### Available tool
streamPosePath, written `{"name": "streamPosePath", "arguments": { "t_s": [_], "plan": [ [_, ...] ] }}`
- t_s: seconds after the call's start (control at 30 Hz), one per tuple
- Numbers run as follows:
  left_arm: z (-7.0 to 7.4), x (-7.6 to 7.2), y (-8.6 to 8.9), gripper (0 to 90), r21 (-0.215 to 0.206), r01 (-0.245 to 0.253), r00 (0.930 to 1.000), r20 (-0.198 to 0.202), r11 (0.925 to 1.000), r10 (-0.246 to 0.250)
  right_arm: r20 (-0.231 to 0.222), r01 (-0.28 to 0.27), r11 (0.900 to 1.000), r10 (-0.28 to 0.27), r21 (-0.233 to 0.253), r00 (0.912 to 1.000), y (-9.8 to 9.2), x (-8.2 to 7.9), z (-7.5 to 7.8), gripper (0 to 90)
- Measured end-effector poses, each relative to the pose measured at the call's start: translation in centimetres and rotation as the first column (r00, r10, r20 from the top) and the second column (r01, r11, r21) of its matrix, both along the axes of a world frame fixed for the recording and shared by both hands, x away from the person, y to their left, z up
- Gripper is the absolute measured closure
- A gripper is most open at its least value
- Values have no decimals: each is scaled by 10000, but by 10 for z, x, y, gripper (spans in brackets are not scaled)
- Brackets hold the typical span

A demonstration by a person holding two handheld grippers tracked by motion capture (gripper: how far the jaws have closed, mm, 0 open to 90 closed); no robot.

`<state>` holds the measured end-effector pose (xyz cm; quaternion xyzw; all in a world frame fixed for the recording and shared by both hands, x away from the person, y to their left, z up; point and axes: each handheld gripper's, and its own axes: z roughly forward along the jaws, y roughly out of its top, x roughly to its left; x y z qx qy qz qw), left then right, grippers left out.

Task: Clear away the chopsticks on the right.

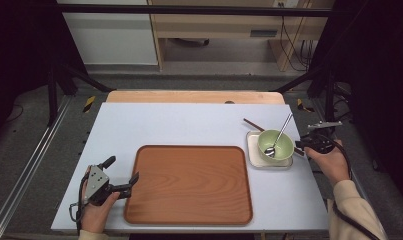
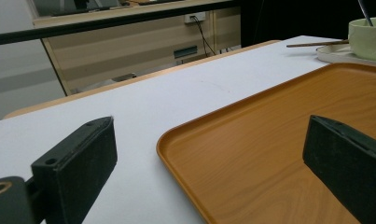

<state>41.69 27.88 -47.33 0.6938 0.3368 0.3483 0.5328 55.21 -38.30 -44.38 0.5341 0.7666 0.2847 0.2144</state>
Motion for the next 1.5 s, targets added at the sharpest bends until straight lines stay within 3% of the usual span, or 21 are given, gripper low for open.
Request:
{"name": "streamPosePath", "arguments": {
  "t_s": [0.2,0.4,0.6,0.67,0.77,0.8,0.83,0.9,1.03,1.5],
  "plan": [
    [-1,1,0,25,40,-1,10000,-41,10000,1,101,34,9998,-36,207,9999,-2,-6,7,552],
    [0,1,2,24,-28,-67,10000,2,10000,67,428,-35,9999,39,-104,9991,-4,-10,14,421],
    [-1,1,3,24,-18,-76,10000,-17,10000,76,405,49,9999,-44,-117,9992,-7,-11,15,311],
    [-1,1,2,24,-10,-75,10000,-26,10000,75,391,-11,9999,16,-128,9992,-8,-10,15,325],
    [-1,1,2,24,5,-62,10000,-30,10000,62,330,-87,9997,96,-245,9994,-8,-10,15,444],
    [-1,1,2,24,5,-62,10000,-30,10000,62,330,-87,9997,96,-245,9994,-8,-10,15,444],
    [-2,1,2,24,10,-64,10000,-32,10000,64,347,-209,9993,219,-297,9992,-9,-10,14,532],
    [-2,2,2,24,14,-73,10000,-45,10000,73,296,-294,9991,303,-309,9991,-8,-10,14,599],
    [-2,2,1,24,35,-65,10000,-61,10000,66,214,-442,9985,449,-321,9988,-7,-10,10,668],
    [-3,2,1,24,115,-58,9999,-93,9999,59,47,-803,9957,806,-459,9967,-2,-12,0,707]
  ]
}}
